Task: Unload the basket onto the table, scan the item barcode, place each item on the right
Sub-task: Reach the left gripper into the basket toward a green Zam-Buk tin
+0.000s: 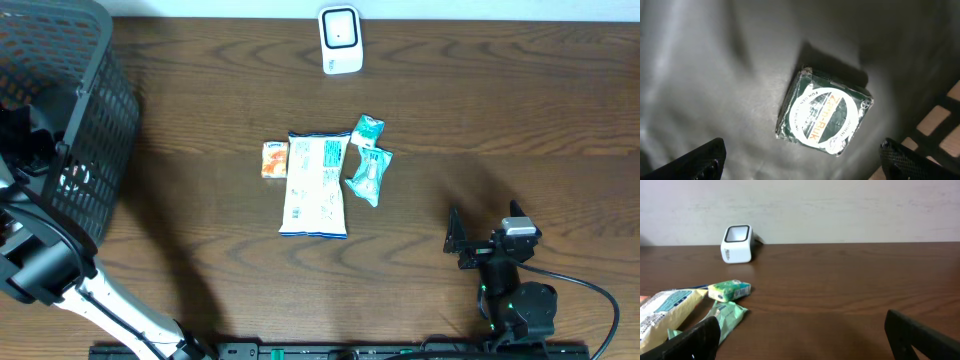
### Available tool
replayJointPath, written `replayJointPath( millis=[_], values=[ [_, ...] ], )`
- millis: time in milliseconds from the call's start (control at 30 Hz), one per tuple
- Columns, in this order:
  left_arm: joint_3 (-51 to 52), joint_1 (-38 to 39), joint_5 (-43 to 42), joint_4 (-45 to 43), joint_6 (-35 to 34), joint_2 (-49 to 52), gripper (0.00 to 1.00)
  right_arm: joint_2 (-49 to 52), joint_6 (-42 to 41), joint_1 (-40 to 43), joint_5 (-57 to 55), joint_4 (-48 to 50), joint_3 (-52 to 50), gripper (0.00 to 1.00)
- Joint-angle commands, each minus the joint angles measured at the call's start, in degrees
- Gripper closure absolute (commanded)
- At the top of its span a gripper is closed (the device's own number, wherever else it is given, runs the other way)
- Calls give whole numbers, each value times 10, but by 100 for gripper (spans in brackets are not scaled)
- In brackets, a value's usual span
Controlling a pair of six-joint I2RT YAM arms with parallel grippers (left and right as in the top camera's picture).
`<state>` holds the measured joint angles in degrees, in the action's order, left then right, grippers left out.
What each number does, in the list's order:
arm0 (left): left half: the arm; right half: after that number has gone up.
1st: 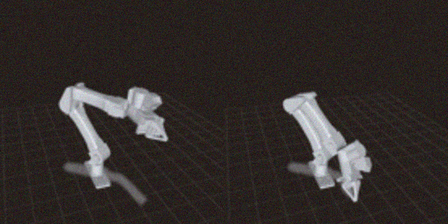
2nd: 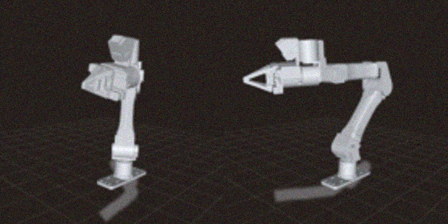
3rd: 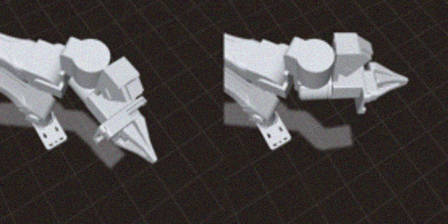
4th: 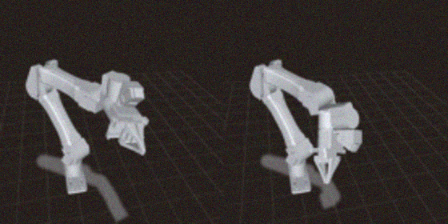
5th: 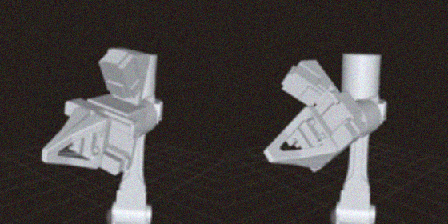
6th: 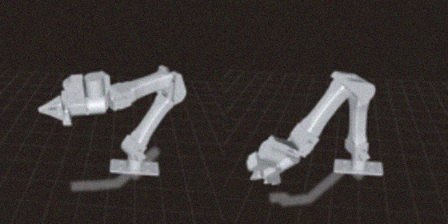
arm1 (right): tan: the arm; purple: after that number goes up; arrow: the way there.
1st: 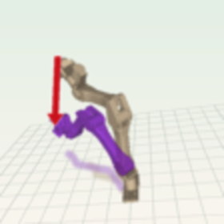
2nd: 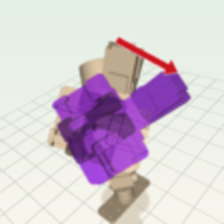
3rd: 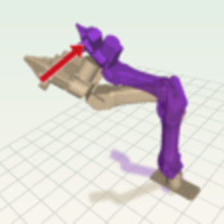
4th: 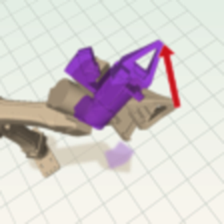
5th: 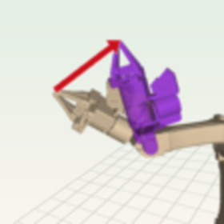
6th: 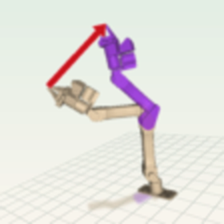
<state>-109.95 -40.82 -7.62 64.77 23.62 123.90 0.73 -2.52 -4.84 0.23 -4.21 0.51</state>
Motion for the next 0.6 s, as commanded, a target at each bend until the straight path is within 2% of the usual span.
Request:
replayJointPath(
  millis=[0, 400, 567],
  values=[
    [18, -2, -8, -3, 30, 24, 4, -3, 4, -5, 1, -1, -2, 1],
    [29, -2, -13, -42, 57, 61, 4, -3, 4, -5, 1, -1, -2, 1],
    [29, -2, -65, -43, 79, 61, 4, -3, 4, -5, 1, -1, -2, 1]
  ],
)
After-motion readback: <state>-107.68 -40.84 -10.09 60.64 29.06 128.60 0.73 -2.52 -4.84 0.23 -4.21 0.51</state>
